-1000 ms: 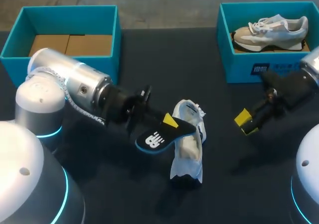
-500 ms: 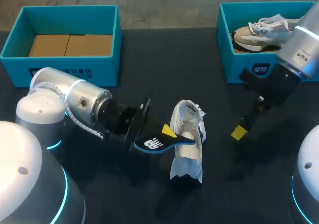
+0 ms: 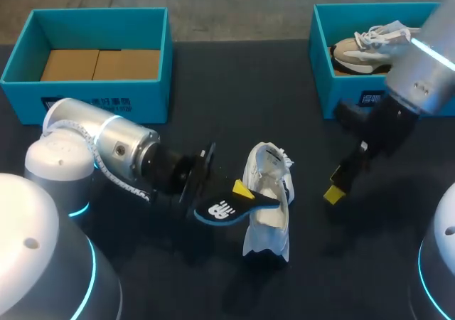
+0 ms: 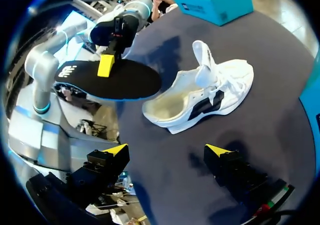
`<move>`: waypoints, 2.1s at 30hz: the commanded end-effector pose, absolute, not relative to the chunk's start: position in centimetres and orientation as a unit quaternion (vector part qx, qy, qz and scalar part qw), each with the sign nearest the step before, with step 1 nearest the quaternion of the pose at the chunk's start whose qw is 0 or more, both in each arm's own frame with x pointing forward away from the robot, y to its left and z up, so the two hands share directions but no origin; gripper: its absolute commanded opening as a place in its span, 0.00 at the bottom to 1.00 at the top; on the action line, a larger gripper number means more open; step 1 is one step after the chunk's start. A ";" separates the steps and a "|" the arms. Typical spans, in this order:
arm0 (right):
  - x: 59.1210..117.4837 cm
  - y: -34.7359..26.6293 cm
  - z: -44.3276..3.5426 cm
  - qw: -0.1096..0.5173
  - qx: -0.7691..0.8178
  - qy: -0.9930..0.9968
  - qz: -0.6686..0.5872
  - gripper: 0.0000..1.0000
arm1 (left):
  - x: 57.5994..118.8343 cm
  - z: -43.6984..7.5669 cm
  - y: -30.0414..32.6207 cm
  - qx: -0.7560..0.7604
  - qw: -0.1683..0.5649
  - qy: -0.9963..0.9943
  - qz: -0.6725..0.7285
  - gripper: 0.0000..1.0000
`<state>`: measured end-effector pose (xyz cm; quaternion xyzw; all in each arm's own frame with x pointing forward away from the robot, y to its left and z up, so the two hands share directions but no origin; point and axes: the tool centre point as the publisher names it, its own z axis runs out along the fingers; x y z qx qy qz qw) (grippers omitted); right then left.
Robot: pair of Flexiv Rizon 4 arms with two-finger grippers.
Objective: Take the shoe out of the shoebox, open the shoe tongue, remove and reinsert the insole, then place the shoe into the shoebox
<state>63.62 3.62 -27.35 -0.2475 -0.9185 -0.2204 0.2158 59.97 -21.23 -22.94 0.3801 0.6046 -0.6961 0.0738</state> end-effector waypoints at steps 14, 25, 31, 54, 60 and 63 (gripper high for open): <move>61.1 5.0 -30.3 0.130 -0.238 -0.928 -0.255 1.00 | 59.8 -26.5 -22.0 0.339 0.082 0.606 -0.715 0.00; 60.9 6.0 -30.7 0.129 -0.211 -0.937 -0.248 1.00 | 60.0 -26.8 -22.4 0.342 0.062 0.613 -0.710 0.00; 60.7 6.4 -30.2 0.080 -0.202 -0.945 -0.243 1.00 | 60.0 -26.9 -22.4 0.342 0.062 0.613 -0.710 0.00; 61.2 7.4 -33.0 0.025 -0.180 -0.956 -0.231 1.00 | 59.7 -26.4 -22.3 0.326 0.080 0.612 -0.716 0.00; 61.1 7.2 -33.6 0.022 -0.180 -0.958 -0.223 1.00 | 59.7 -26.7 -22.6 0.321 0.075 0.614 -0.717 0.00; 61.0 7.3 -33.9 0.023 -0.182 -0.958 -0.222 1.00 | 59.7 -26.9 -22.7 0.320 0.074 0.615 -0.717 0.00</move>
